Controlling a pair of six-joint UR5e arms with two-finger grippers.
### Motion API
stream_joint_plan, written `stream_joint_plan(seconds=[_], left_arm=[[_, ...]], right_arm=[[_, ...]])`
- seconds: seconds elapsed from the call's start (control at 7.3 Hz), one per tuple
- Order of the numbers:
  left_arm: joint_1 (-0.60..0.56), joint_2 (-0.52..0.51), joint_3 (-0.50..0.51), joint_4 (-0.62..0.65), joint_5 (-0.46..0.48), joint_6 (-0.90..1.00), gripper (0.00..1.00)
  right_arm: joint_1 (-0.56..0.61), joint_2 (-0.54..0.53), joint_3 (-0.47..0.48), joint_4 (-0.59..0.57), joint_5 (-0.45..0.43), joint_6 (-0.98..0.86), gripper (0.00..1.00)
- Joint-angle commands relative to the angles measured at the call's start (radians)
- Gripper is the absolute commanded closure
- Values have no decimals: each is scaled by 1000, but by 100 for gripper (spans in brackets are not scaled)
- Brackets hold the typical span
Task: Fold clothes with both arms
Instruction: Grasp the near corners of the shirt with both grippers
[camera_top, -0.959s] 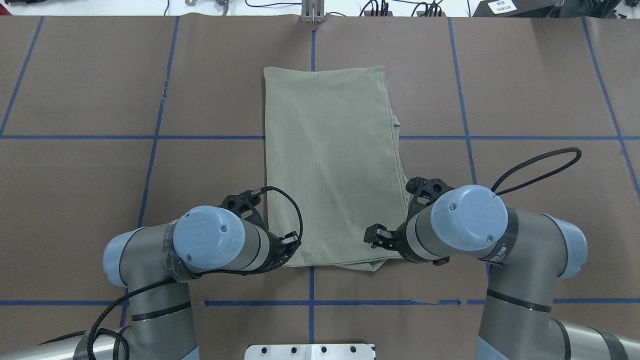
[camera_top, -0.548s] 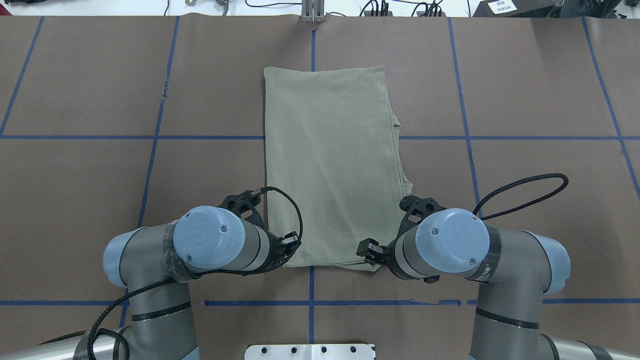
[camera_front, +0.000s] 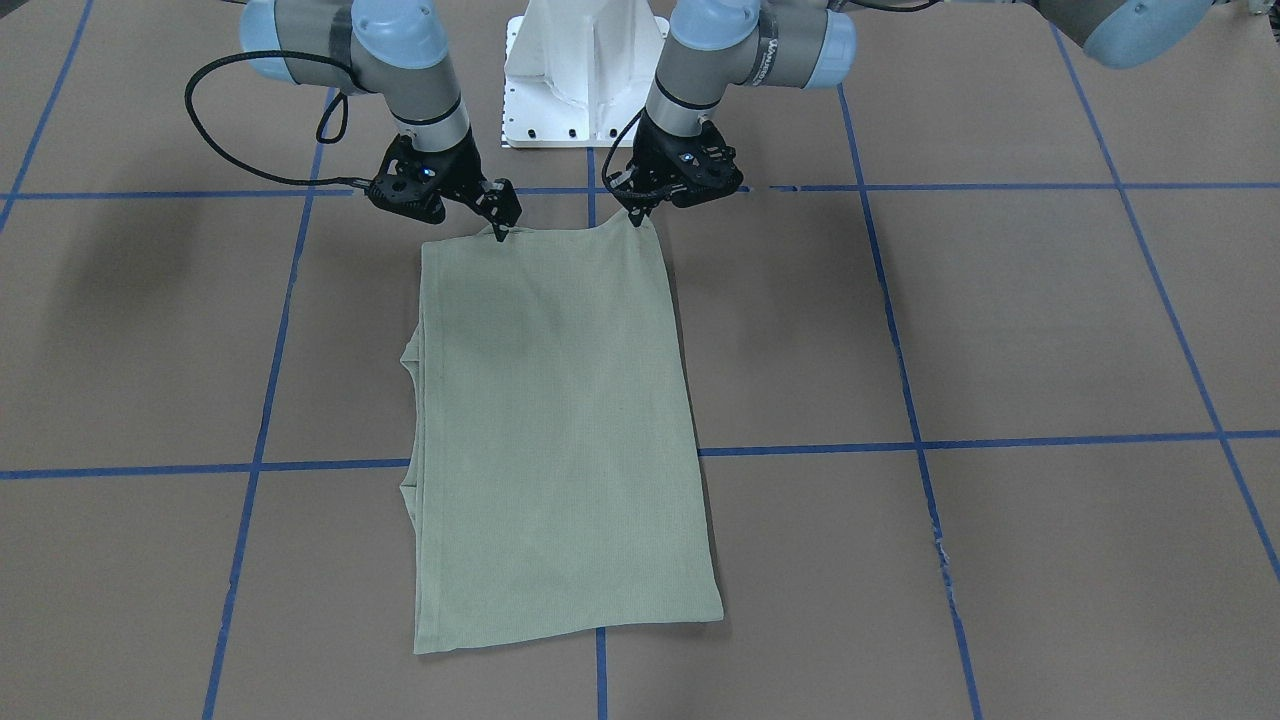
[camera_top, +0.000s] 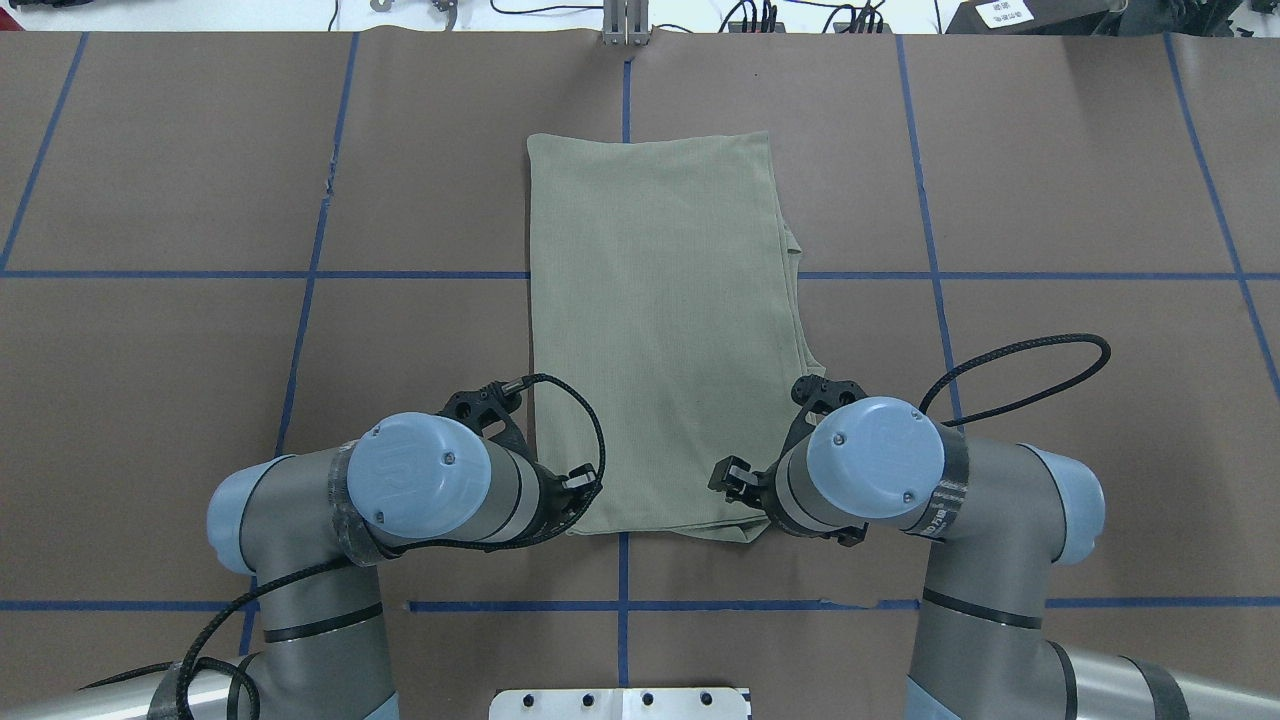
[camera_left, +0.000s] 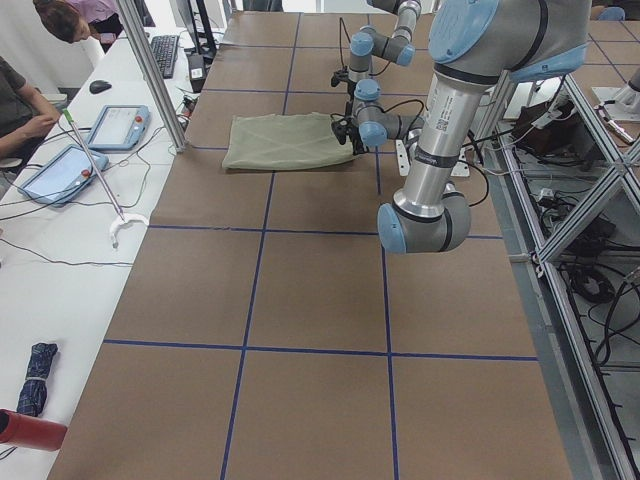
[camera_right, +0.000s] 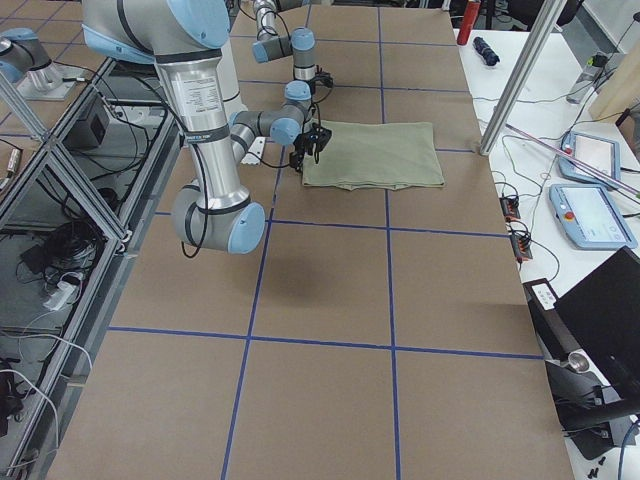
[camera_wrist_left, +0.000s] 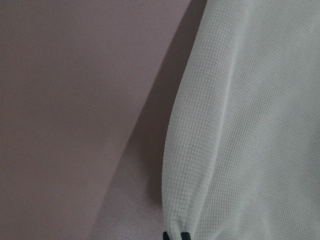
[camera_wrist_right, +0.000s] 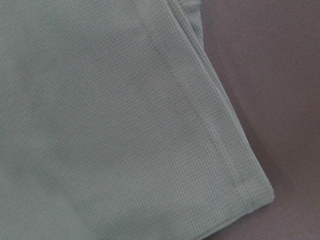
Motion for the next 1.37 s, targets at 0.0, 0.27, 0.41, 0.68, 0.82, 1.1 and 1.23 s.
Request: stream_joint_plan(seconds=[0.0, 0.27, 0.41, 0.68, 0.82, 1.1, 1.23], left_arm=[[0, -1, 0, 0, 0, 0, 100], [0, -1, -1, 0, 0, 0, 100], [0, -1, -1, 0, 0, 0, 100], [0, -1, 0, 0, 0, 0, 100], [0, -1, 0, 0, 0, 0, 100], [0, -1, 0, 0, 2, 0, 100], [0, -1, -1, 0, 2, 0, 100]], right_arm=[[4, 8, -21, 0, 3, 1, 0], [2, -6, -24, 0, 3, -1, 0], [-1, -10, -25, 0, 3, -1, 0], [-7, -6, -44, 2, 1, -2, 0], [-7, -4, -44, 2, 1, 1, 0], [-9, -6, -45, 2, 3, -1, 1], [-9, -4, -45, 2, 3, 1, 24]])
